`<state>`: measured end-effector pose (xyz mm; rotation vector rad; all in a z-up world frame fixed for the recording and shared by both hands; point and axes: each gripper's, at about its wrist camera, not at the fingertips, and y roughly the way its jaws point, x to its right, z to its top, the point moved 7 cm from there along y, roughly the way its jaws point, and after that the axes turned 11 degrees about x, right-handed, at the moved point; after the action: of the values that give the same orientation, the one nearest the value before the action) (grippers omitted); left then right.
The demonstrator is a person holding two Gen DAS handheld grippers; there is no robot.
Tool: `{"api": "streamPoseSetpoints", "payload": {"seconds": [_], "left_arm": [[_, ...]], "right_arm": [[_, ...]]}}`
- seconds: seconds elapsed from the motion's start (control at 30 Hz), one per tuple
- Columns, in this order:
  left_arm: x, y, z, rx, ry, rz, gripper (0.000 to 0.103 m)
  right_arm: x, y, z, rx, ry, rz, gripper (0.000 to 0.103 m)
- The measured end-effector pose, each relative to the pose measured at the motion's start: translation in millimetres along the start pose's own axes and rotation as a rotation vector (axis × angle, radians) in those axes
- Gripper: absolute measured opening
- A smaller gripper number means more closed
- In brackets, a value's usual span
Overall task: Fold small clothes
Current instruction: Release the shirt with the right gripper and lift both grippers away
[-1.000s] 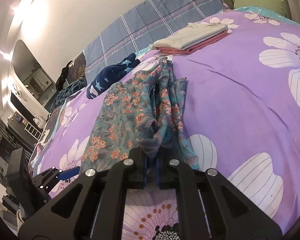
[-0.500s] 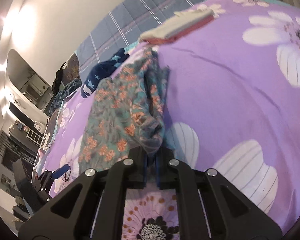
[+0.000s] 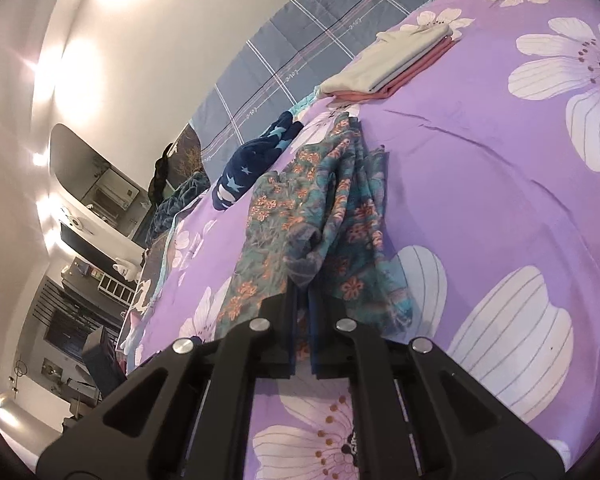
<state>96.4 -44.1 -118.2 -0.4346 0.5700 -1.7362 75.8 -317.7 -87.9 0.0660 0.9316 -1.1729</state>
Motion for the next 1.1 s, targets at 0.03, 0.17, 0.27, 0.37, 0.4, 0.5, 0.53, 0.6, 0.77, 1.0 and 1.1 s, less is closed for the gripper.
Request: {"api": "streamPoseSetpoints", "payload": {"seconds": [0.03,0.17,0.27,0.37,0.4,0.5,0.53,0.6,0.77,1.0,1.1], "left_arm": [[1.8,-0.1,-1.5,-0.002,0.008,-0.001,0.064],[7.4,-1.5,-10.3,-0.019,0.046,-0.006,0.064],[1.3,-6.5,-13.9,-0.026,0.044,-0.011,0.064],[-2.6,-19.4,-8.6,0.012,0.043,-0.027,0.064],[-0.7,-27.0,-2.6,0.048,0.043,-0.044,0.064],[13.9,-36.8,11.2,0.112,0.06,-0.109,0.064],[19.1,-35.7,13.1,0.119,0.071,-0.115,0.064],[31.6,-24.5,13.4,0.118,0.103,-0.123,0.064],[34.4,10.8,-1.5,0.02,0.147,-0.048,0.064],[12.2,13.1,-11.3,-0.044,0.076,-0.034,0.064],[17.9,-1.7,-10.3,-0.04,0.116,-0.077,0.064]], "right_arm": [[4.2,0.6,-2.5,-0.005,-0.023,-0.033,0.004],[27.8,4.8,-21.1,-0.063,-0.042,-0.121,0.004],[27.4,1.3,-22.0,-0.062,-0.062,-0.115,0.005],[21.5,-4.4,-13.2,-0.034,-0.081,-0.095,0.02],[20.2,-4.1,-10.5,-0.03,-0.084,-0.09,0.041],[15.2,5.3,-6.3,-0.033,-0.115,-0.099,0.046],[14.3,8.9,-6.1,-0.035,-0.12,-0.103,0.043],[13.9,18.3,-6.5,-0.041,-0.133,-0.127,0.015],[5.7,6.2,-3.0,-0.004,-0.111,-0.099,0.006],[42.7,21.9,-22.2,-0.115,-0.049,-0.184,0.007],[33.7,12.0,-8.8,-0.053,-0.067,-0.159,0.016]]}}
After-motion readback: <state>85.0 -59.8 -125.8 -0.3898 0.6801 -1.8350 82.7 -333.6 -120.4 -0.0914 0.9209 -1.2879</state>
